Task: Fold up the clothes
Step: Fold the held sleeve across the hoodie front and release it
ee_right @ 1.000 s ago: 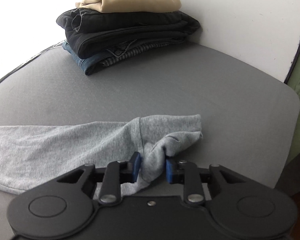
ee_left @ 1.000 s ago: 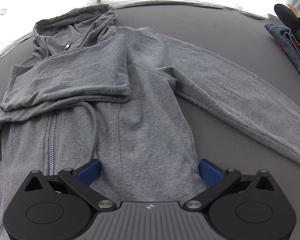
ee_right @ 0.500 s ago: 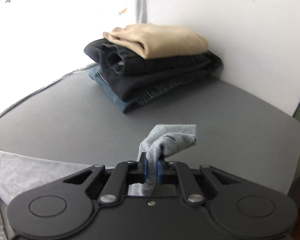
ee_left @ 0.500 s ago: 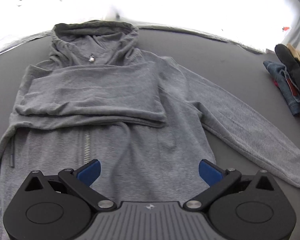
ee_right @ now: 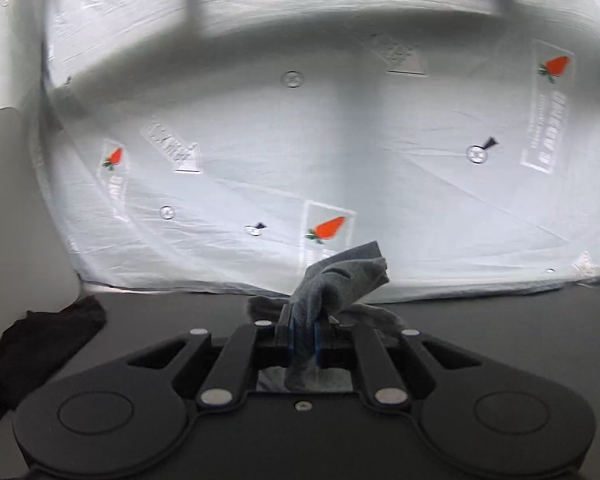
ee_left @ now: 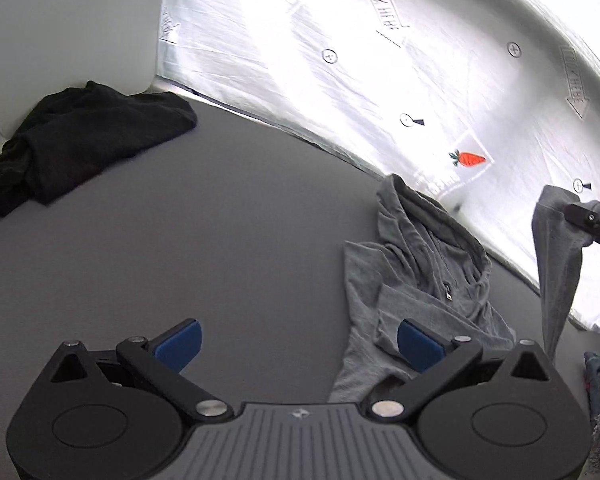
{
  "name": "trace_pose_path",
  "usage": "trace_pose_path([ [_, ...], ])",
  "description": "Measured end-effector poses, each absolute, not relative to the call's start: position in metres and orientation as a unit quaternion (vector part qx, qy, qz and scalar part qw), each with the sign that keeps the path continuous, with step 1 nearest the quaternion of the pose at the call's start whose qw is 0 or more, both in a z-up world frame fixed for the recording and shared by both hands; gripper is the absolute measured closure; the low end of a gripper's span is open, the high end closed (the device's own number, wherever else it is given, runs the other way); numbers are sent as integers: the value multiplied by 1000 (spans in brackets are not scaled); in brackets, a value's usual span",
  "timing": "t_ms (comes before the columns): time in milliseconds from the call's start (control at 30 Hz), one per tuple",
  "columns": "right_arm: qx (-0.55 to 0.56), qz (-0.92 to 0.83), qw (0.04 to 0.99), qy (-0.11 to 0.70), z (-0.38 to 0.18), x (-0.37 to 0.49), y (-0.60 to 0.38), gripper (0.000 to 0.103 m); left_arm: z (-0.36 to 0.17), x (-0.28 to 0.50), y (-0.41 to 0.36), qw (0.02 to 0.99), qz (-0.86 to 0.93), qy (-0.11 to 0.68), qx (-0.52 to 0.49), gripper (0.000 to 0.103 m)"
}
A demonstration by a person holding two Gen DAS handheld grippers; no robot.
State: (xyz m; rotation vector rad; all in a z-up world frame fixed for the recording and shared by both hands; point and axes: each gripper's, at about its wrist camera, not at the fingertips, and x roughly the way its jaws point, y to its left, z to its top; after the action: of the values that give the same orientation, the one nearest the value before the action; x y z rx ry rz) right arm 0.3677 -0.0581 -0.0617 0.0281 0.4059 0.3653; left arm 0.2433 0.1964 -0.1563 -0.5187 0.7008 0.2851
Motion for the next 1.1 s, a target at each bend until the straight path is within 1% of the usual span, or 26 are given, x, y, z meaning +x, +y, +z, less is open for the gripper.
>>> trace_pose_path([
  [33,-10,227,953,198,-64,362,-19,91,-160,242,210,893,152,337,-257,0],
  [100,-73,317,923,206,-76,345,54,75,-172,239,238,879,185,342,-277,0],
  [133,-86,337,913,214,-83,340,71,57,-179,239,250,871,199,345,-289,0],
  [167,-88,344,908,223,-87,336,75,48,-186,238,261,862,211,349,-301,0],
  [200,-90,350,903,231,-91,332,78,46,-192,239,269,855,218,353,-310,0],
  [233,-93,357,898,240,-96,329,82,42,-198,241,275,849,224,358,-318,0],
  [267,-98,356,896,247,-100,327,80,36,-203,242,279,846,224,362,-320,0],
  [333,-121,326,902,257,-110,328,57,30,-212,247,281,844,221,370,-320,0],
  [433,-176,231,912,289,-142,341,8,29,-221,262,276,847,210,378,-310,0],
  [567,-225,87,900,362,-188,357,-72,29,-230,293,258,857,197,391,-272,0],
  [700,-257,15,880,400,-215,355,-127,29,-237,319,246,857,196,410,-244,0],
  [733,-257,3,877,407,-218,356,-135,27,-239,323,244,856,201,414,-234,0],
  [800,-222,-41,872,435,-224,364,-158,26,-244,330,240,855,213,422,-214,0],
  [867,-153,-105,866,464,-225,372,-183,26,-245,332,237,854,220,427,-201,0],
  [933,-95,-124,868,472,-221,370,-200,25,-245,331,237,853,227,427,-197,1],
  [967,-96,-122,869,469,-220,369,-200,24,-246,331,237,853,230,425,-196,1],
  [1033,-122,-109,870,465,-220,367,-189,24,-246,332,238,854,244,419,-188,7],
  [1067,-131,-102,871,462,-220,368,-183,24,-245,332,238,855,251,416,-182,13],
  [1100,-139,-96,873,458,-221,368,-177,24,-245,332,238,856,260,412,-175,21],
])
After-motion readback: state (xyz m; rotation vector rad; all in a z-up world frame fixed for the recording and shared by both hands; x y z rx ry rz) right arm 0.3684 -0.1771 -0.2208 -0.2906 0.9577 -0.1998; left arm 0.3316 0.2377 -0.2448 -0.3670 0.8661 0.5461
